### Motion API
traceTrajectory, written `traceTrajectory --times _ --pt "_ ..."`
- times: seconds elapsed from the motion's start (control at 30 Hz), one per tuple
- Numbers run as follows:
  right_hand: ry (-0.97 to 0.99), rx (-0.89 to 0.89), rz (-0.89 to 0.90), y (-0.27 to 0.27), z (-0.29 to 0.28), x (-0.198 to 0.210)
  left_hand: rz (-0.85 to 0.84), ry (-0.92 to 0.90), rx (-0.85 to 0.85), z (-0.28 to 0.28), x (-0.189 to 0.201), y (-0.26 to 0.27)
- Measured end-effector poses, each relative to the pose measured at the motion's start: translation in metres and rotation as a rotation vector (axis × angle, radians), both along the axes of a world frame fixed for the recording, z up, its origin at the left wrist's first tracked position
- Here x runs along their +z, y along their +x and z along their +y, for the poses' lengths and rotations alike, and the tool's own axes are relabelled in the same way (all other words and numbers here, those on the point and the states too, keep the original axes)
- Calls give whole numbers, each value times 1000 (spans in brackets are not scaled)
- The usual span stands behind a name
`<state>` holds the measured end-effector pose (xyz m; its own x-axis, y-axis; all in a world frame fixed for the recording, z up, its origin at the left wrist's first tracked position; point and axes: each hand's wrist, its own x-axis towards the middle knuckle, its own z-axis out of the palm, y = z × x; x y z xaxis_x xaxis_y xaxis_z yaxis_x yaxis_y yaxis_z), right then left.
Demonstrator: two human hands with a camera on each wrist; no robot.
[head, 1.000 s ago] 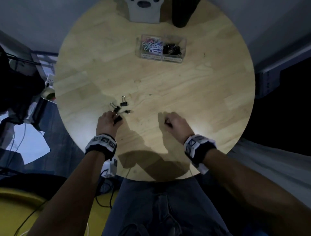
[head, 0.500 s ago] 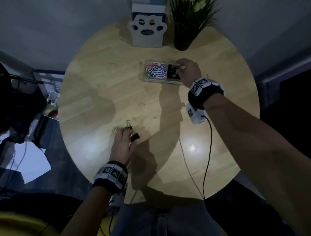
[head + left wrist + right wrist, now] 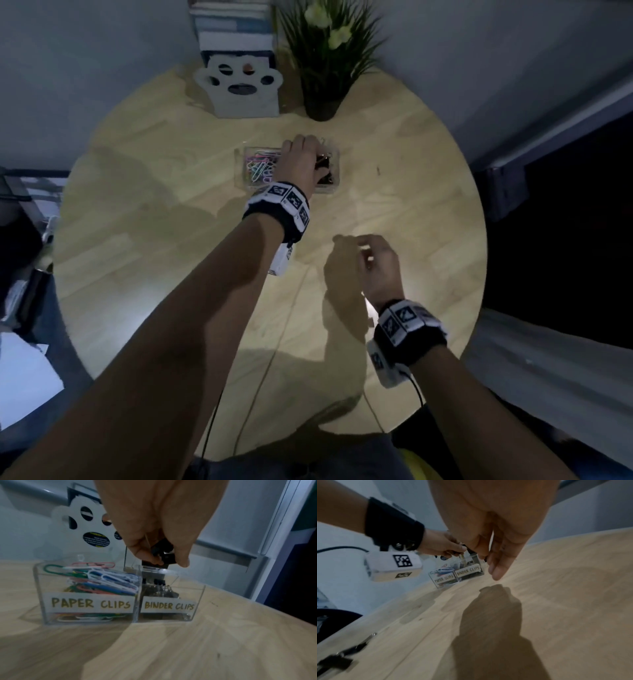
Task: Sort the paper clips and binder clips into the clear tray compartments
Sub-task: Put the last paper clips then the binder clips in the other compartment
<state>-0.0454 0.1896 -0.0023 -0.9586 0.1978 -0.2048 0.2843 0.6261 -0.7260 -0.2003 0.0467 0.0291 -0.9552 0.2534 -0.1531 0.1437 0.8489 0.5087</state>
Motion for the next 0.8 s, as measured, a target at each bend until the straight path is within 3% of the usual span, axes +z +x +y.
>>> traceTrajectory --times 0.1,0.2,0.27,0.5,0.63,0.8 --pt "-11 21 -11 2 -6 1 -12 7 -34 -3 -4 4" --pt "-6 53 -17 -2 -17 3 115 102 44 -29 -5 32" --pt "1 120 -33 -5 -27 4 167 71 112 -61 -13 62" --pt "94 507 -110 -11 -87 3 -74 -117 435 -172 -58 193" --pt "190 726 -130 -13 -129 6 -183 10 619 -178 -63 235" --pt "341 1003 -138 -8 -176 2 -173 123 618 -163 -70 241"
